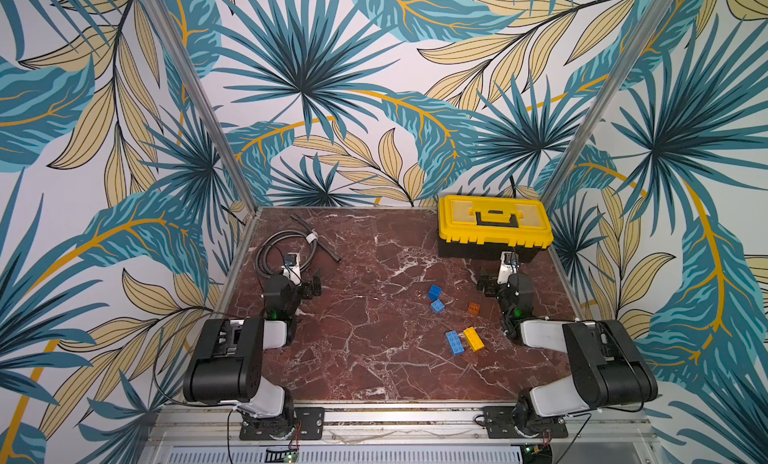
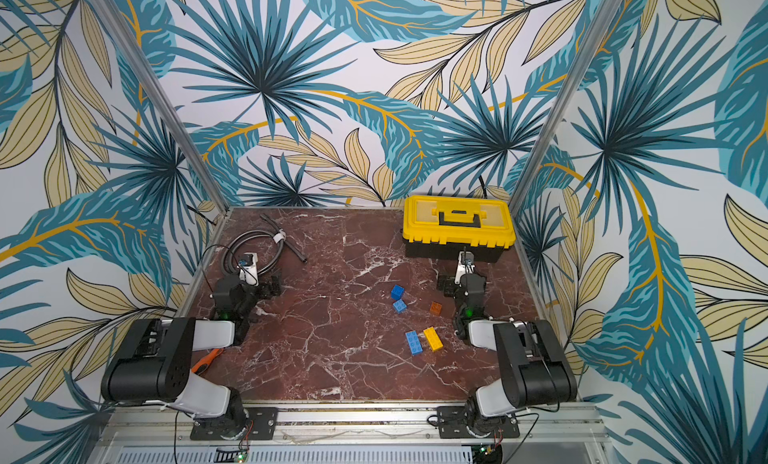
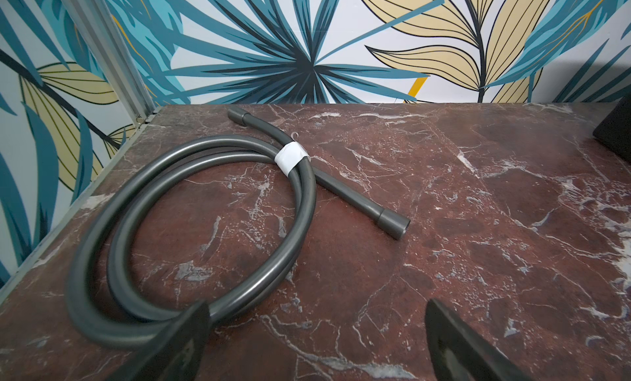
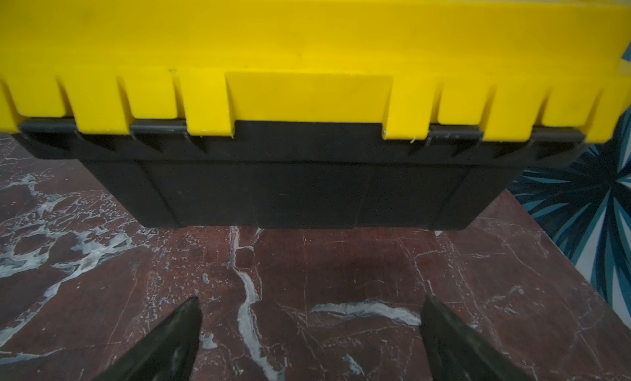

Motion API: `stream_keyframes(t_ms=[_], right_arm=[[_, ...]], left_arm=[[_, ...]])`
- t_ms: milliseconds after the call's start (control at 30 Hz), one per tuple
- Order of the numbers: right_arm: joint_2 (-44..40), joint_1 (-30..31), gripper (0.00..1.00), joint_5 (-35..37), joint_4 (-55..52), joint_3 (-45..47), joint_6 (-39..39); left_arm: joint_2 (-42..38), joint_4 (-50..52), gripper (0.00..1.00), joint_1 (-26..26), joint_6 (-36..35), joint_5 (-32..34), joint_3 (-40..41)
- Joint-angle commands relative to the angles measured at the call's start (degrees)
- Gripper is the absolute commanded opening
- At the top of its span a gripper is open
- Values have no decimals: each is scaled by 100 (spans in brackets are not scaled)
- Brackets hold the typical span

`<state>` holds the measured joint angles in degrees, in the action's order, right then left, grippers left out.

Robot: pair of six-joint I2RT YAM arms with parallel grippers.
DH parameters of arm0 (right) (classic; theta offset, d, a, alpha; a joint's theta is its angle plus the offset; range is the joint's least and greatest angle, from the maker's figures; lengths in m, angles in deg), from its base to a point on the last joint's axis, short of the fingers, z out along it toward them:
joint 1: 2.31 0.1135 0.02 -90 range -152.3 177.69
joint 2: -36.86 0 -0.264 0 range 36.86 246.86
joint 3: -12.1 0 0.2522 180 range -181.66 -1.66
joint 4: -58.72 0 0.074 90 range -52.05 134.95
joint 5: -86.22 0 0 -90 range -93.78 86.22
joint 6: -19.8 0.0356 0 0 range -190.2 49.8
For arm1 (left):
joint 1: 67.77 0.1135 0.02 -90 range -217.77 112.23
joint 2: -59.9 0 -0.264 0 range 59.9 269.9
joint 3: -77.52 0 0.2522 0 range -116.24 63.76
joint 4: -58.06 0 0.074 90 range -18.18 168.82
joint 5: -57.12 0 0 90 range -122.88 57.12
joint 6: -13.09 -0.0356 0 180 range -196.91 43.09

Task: Assemble the letter f with lego
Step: Pick up the lego brick from the center of the board.

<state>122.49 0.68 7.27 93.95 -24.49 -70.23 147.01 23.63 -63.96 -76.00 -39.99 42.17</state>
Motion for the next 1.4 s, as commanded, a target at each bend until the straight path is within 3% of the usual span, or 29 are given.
stream_keyframes(t_ms=[0,233,300,500,633,733,933,1133,1233,1367], right_arm=[[16,-30,99,-3,-83,-55,27],[-42,-33,99,103,-75,-73,0],[-268,-28,99,160,-639,-251,79],[-1367,-25,97,130,-1804,-479,112],[-1989,-4,94,19,-3396,-1147,418],[-2161,20,92,-171,-4295,-1599,593],[-2261,92,88,-436,-5314,-2076,867],[-2411,334,88,-559,-5851,-2264,992],[-2367,536,87,-574,-6086,-2398,994],[-2337,840,87,-512,-6564,-2513,912]], left_arm=[[43,-133,99,62,41,-41,-109],[-43,-135,99,11,-60,-131,-113],[-237,-96,100,-105,-185,-23,-100],[-1793,-77,99,-362,-209,378,537],[-3058,187,99,-458,0,-46,760],[-3573,325,100,-520,328,-340,778],[-3625,484,100,-575,752,-1071,593],[-3558,1491,99,-793,1087,-1676,53],[-3527,2024,99,-1082,1105,-1685,-153],[-3431,2723,99,-1713,914,-1193,-408]])
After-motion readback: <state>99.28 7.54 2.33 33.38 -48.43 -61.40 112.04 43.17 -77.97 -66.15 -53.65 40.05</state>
